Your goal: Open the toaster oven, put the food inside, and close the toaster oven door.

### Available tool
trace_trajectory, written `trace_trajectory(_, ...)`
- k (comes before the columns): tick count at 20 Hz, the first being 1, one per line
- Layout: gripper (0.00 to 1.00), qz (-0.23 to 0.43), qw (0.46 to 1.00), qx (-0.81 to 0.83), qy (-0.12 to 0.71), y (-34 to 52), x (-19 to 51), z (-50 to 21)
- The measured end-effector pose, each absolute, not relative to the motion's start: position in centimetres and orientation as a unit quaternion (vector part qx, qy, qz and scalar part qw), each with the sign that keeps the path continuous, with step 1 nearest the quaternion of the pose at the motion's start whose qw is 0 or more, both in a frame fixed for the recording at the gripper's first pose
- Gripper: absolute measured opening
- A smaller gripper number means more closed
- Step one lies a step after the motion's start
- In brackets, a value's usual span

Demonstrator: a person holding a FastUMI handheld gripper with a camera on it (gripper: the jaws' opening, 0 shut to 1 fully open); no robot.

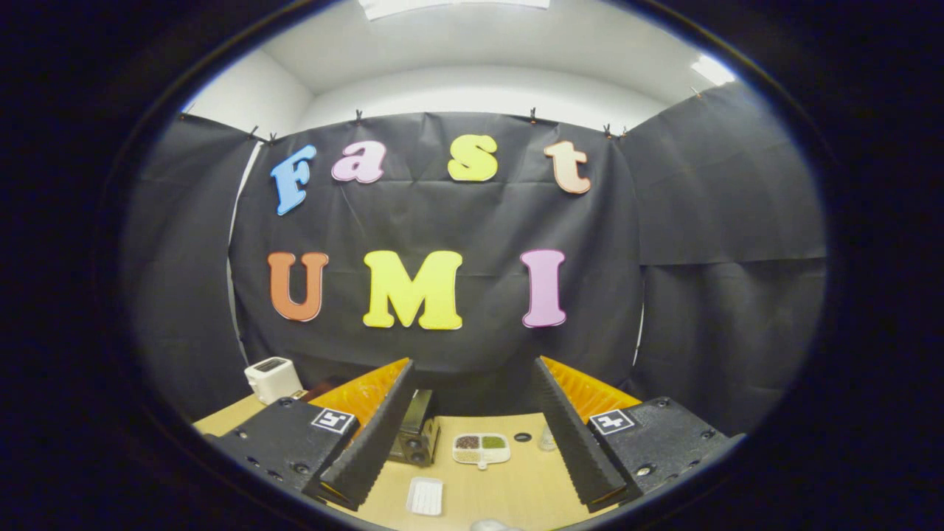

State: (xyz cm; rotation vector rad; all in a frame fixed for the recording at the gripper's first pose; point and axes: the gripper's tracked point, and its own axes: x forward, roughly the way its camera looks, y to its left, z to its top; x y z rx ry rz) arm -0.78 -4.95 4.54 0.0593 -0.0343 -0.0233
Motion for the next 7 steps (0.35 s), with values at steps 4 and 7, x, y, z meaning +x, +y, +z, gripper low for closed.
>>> trace_trajectory(4,1.0,-0.014,0.999,0.037,-0.017,-5.53,-0.74,4.22)
trace_trajectory(7,1.0,-0.015,0.999,0.039,-0.018,-5.8,-0.8,4.14)
